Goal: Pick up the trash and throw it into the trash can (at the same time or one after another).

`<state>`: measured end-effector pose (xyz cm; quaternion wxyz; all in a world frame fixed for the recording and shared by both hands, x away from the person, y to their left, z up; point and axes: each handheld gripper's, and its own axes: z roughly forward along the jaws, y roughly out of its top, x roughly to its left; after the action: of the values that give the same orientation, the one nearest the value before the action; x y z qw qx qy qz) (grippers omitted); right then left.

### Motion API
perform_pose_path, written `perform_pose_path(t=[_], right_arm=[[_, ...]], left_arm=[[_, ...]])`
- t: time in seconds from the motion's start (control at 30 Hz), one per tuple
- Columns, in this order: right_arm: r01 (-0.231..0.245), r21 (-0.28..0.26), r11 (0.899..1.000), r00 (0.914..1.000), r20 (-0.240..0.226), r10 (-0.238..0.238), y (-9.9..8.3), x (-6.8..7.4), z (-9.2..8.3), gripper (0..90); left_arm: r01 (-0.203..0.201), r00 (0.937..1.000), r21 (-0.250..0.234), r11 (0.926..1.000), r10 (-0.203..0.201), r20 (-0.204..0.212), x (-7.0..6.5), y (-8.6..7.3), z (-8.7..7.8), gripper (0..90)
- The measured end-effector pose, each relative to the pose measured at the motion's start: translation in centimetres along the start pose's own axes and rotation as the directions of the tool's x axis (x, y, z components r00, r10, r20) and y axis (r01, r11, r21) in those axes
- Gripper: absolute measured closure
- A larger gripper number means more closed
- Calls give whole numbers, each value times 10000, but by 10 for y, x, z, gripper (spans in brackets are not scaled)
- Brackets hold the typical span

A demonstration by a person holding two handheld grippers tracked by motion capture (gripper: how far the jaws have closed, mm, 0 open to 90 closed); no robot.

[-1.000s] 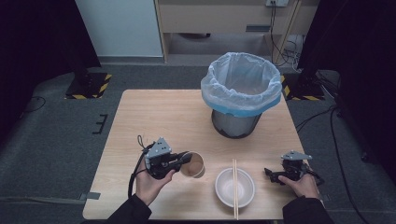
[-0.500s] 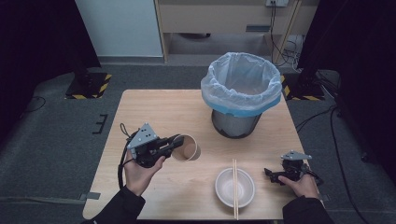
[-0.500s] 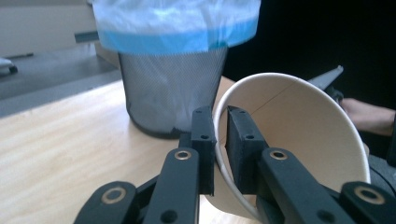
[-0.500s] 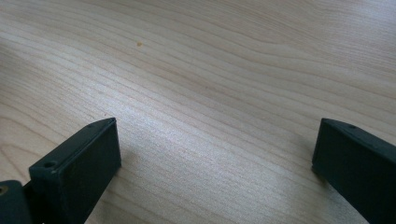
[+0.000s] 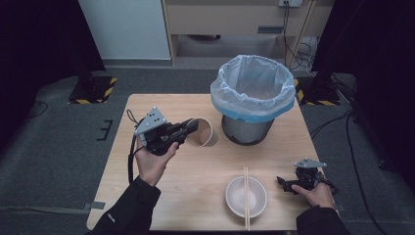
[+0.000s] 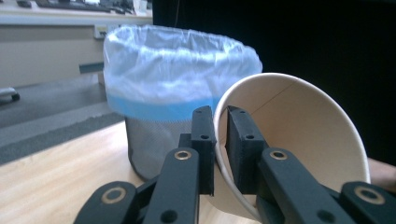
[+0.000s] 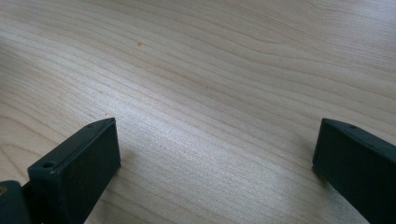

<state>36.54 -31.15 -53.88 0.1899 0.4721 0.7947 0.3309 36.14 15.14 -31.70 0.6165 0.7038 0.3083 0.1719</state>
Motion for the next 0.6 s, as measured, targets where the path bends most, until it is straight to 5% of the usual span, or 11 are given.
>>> perform_pose_path(t=[0.6], right_arm=[[1,7,10000,10000,-4,-1,0,0,0,9]], left_arm=[[-194,9993,-821,9964,169,-320,3,40,29,809]])
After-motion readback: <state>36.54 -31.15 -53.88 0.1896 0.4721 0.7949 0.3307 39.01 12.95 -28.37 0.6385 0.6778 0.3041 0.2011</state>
